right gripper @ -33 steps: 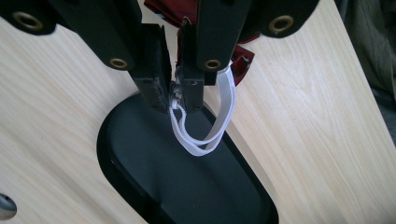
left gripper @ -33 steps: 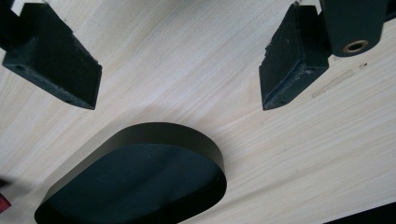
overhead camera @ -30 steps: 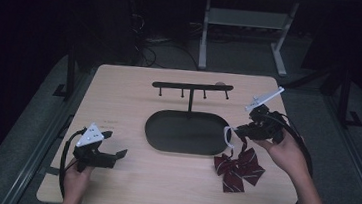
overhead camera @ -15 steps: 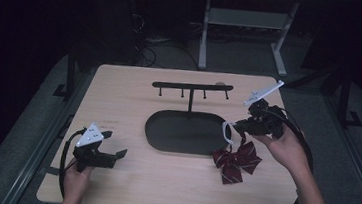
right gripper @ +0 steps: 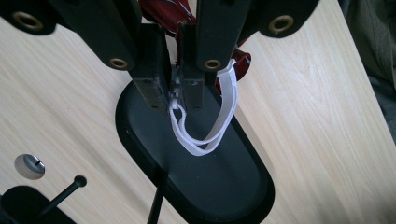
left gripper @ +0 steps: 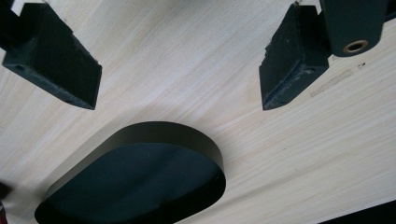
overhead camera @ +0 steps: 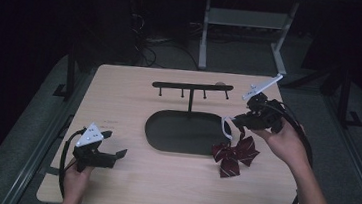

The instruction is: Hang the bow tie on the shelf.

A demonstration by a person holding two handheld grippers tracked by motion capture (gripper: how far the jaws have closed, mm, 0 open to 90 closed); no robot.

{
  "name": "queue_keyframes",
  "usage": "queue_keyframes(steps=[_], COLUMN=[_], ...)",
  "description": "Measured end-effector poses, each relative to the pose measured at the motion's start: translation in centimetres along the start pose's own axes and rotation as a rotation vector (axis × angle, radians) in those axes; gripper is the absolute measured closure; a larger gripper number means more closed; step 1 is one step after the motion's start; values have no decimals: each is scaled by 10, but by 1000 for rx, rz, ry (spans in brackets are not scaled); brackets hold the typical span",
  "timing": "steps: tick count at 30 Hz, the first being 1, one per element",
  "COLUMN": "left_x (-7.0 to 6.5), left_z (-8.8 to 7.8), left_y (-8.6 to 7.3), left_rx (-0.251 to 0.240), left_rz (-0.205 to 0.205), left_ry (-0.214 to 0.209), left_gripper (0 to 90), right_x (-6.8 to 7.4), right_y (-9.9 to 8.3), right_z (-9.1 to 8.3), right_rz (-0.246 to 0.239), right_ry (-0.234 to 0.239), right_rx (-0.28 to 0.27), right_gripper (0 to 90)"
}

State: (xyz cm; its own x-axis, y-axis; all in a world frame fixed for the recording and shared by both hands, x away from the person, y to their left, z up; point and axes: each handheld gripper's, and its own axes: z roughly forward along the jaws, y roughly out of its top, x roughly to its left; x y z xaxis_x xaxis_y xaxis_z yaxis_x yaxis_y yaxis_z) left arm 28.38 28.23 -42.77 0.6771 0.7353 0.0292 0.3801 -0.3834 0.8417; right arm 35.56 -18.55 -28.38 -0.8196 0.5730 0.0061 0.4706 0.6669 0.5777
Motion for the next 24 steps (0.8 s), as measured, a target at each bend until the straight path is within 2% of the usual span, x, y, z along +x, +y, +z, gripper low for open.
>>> queue_keyframes(steps=[24], left_x=[0], left_z=[0], left_y=[0], left_rx=[-1], left_rz=[3], left_ry=[-1], left_gripper=[130], right_x=[-16], right_y=[25], right_z=[6], right_rz=[15], right_ry=[-21], right_rx=[24], right_gripper=[825])
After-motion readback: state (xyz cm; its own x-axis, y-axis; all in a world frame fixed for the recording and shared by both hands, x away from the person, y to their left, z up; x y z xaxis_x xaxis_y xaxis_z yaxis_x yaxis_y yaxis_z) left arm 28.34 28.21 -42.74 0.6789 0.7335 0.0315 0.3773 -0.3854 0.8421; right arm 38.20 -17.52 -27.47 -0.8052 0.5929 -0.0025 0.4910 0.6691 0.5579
